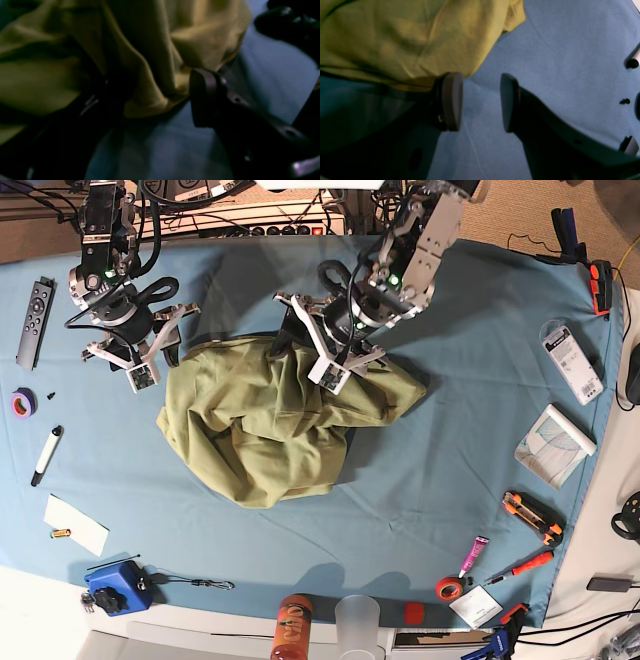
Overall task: Layout the t-shirt on the table in an organized manner, then fold the t-shirt properly
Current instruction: 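Grasp the t-shirt fabric with the left gripper and lift it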
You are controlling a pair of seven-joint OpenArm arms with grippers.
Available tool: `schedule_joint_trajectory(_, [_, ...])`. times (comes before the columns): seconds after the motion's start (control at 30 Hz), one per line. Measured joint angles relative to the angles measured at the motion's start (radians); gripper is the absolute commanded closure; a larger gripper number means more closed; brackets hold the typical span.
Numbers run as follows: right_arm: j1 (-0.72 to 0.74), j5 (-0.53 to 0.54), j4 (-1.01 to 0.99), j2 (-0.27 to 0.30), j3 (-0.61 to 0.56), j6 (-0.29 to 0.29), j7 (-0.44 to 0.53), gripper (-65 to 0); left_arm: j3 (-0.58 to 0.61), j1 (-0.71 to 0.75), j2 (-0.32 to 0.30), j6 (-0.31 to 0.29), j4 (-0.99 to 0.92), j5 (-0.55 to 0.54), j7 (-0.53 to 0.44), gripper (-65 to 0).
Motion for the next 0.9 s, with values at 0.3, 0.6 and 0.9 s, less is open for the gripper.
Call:
schedule_joint_trajectory(0.3, [0.0,-0.029,0.0,0.0,0.0,0.0,-0.001,-24.9,-0.002,-0.012,0.0,0.001,-0.011,-0.028,0.02,-8.7])
schedule_joint_trajectory(0.6, [0.0,-0.1,0.0,0.0,0.0,-0.058,0.001,-24.9,-0.002,-0.01,0.02,-0.009,0.206,-0.035,0.129,0.0])
schedule_joint_trajectory(0.9, [0.0,-0.25,0.0,0.0,0.001,-0.241,-0.014,-24.9,0.226,-0.045,0.082,-0.139,0.277,-0.044,0.123,0.0])
